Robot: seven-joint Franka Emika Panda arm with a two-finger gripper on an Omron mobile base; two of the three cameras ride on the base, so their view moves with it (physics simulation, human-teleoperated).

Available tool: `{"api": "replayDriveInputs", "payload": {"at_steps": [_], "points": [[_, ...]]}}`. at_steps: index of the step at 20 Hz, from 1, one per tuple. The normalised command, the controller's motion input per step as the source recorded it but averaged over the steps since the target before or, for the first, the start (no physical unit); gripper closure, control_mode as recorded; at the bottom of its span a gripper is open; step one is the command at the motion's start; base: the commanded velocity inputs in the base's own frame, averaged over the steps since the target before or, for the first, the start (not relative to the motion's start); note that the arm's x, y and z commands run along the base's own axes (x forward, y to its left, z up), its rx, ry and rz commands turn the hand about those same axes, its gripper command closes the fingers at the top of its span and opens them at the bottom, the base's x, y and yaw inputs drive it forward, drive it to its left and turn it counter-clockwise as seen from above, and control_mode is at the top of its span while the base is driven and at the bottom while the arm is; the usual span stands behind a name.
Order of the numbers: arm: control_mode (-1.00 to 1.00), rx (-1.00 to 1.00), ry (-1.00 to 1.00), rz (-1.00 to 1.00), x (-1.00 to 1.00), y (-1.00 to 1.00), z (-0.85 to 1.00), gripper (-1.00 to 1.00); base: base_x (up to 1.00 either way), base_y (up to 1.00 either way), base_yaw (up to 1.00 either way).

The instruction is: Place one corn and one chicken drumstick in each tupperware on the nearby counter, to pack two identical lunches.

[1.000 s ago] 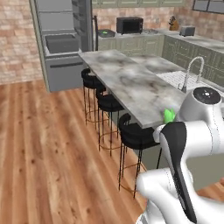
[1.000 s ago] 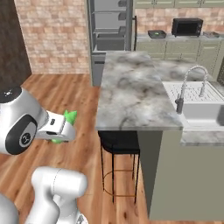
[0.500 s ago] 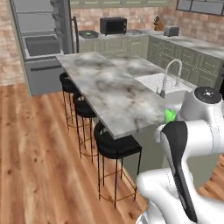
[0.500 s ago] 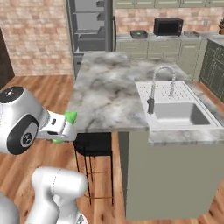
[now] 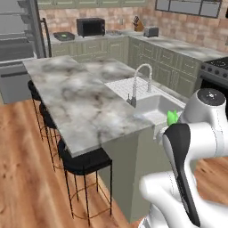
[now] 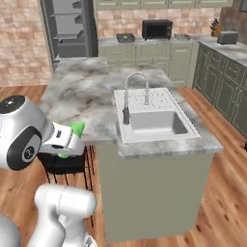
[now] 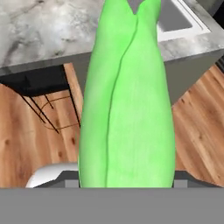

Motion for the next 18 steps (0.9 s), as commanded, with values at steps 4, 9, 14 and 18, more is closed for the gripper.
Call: {"api": "replayDriveInputs", "payload": {"at_steps": [4,9,14,18], "points": [[1.00,0.00,0.00,0.00,0.00,0.00,0.00,1.00,0.10,-0.83,-0.13],[1.00,0.00,0.00,0.00,0.00,0.00,0.00,1.00,0.07,-0.90,-0.10],[1.00,0.00,0.00,0.00,0.00,0.00,0.00,1.00,0.11,-0.95,-0.10],[1.00,0.00,0.00,0.00,0.00,0.00,0.00,1.00,0.13,-0.96,-0.08]]}}
